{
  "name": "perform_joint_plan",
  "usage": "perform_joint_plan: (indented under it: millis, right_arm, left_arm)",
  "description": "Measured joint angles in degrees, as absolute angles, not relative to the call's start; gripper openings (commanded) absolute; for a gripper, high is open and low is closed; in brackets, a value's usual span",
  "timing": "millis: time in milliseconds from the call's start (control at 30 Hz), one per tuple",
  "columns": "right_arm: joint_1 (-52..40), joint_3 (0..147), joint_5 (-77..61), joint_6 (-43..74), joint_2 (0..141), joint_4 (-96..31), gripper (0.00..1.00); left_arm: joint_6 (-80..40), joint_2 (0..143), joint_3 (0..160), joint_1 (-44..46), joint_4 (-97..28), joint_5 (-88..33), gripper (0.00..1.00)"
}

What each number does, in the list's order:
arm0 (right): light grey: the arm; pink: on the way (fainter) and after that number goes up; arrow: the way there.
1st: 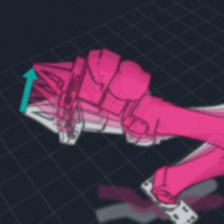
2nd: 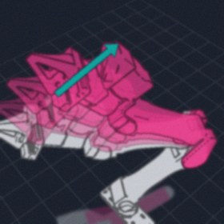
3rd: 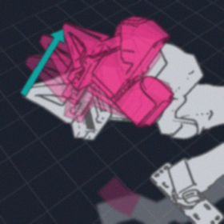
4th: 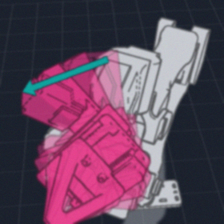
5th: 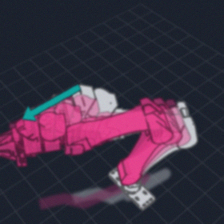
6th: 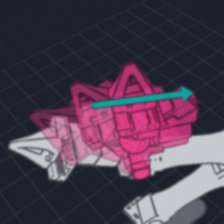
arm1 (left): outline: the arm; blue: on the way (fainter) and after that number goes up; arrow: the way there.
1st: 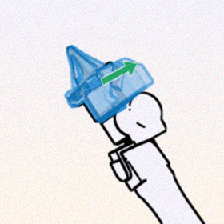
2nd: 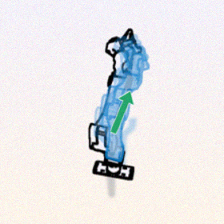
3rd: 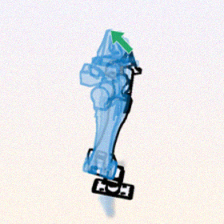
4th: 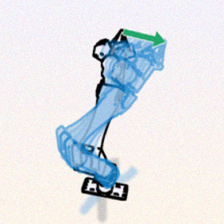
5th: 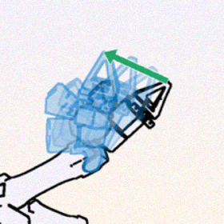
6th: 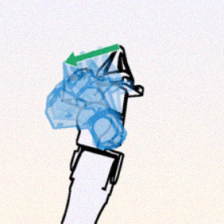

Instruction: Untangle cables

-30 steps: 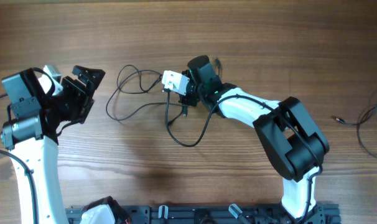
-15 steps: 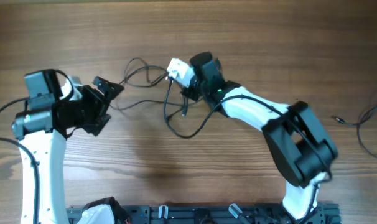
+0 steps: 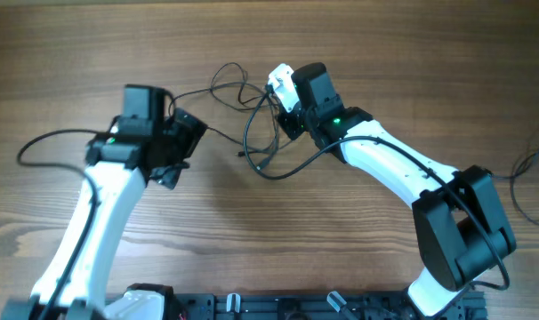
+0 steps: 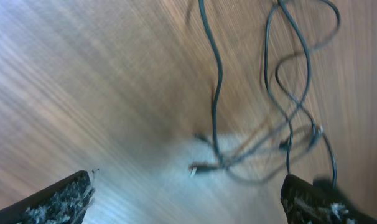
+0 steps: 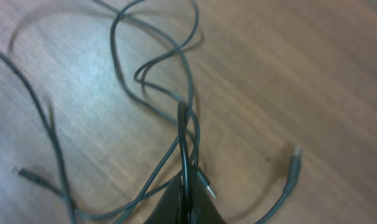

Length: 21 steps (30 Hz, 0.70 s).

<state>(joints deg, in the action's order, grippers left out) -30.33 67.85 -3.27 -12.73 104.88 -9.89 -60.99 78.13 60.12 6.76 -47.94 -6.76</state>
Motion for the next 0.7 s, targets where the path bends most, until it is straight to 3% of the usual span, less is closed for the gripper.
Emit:
perform_joint_plan:
  millis: [300, 367, 533, 567, 600, 700]
  right_arm:
    - [-30.33, 67.85, -8.64, -7.9, 104.22, -16.47, 0.04]
    - [-30.33, 67.83, -9.02, -7.22, 103.2, -18.33, 0.04]
    - [-30.33, 67.83, -9.41, -6.33, 98.41, -22.04, 0.04]
    - [-30.33, 67.83, -9.45, -6.2, 97.08, -22.57, 0.04]
    - [-30.33, 67.83, -9.45, -6.2, 95.64, -22.76, 0.04]
    - [-30.26, 67.83, -8.71, -6.02, 90.78, -24.01, 0.04]
  left_arm:
    - [-63.22, 96.16, 60.1, 7.99, -30.5, 1.56, 0.8]
    - [-63.51, 98.56, 60.12, 7.94, -26.37, 3.57, 0.61]
    - [-63.75, 102.87, 60.14, 7.88, -16.78, 5.65, 0.26]
    - [-63.64, 103.59, 60.14, 7.88, -15.49, 5.74, 0.11]
    - [-63.57, 104.29, 60.14, 7.88, -14.48, 5.72, 0.04]
    - [-63.4, 105.51, 60.14, 7.79, -14.2, 6.39, 0.04]
